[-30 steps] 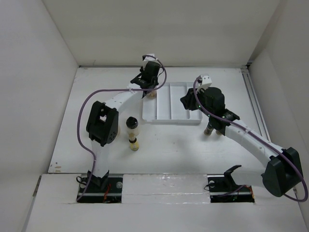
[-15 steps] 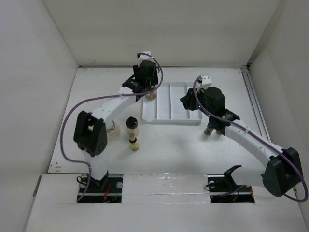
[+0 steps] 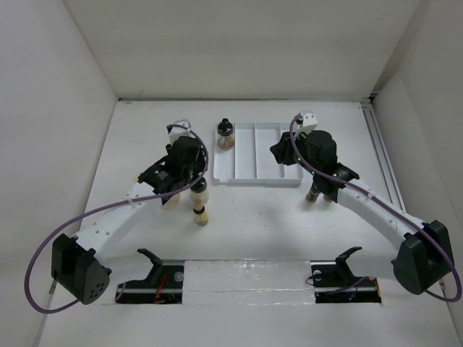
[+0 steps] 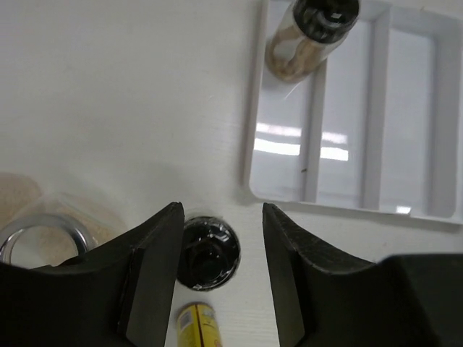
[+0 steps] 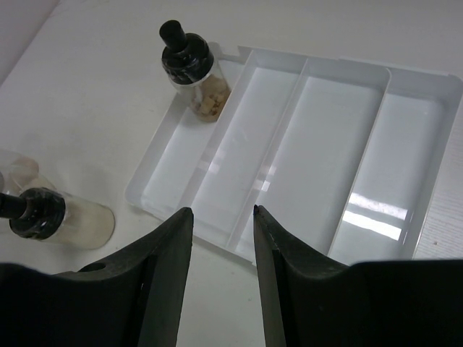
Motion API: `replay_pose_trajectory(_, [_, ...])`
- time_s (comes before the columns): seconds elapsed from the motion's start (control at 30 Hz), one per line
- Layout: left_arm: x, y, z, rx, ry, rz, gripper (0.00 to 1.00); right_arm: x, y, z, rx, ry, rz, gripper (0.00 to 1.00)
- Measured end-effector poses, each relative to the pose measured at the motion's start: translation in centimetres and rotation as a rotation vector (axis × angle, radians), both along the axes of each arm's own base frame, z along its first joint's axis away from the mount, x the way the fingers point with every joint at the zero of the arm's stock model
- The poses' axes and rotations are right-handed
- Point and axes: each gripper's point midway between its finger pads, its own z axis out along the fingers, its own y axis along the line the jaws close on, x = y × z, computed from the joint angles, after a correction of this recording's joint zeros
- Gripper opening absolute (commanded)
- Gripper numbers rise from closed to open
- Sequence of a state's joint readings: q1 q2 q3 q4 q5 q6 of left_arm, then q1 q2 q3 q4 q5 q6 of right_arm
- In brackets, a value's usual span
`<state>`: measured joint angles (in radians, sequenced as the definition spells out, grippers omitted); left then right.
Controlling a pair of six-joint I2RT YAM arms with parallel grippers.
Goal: Organize the condiment bottles
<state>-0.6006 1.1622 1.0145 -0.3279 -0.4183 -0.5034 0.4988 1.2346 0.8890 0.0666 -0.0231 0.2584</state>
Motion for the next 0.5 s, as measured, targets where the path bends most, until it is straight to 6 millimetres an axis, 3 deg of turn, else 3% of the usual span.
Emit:
replay_pose_trajectory(0.1, [-1.2,0.7,-2.8,0.028,0.075,0.015,0.41,0.0,0.0,0.0,0.000,0.000,0.000,0.45])
replay_pose_trajectory(0.3, [-2.4,1.1,-5.6,0.027,0.144,0.031,0.39,0.0,0.0,-0.1,-0.001,0.002,0.000,0.45])
replay_pose_trajectory(0.5, [-2.5,0.5,-6.1,0.002,0.159,0.017,0.37,0.0,0.0,-0.2,-0.003,0.005,0.000,0.45])
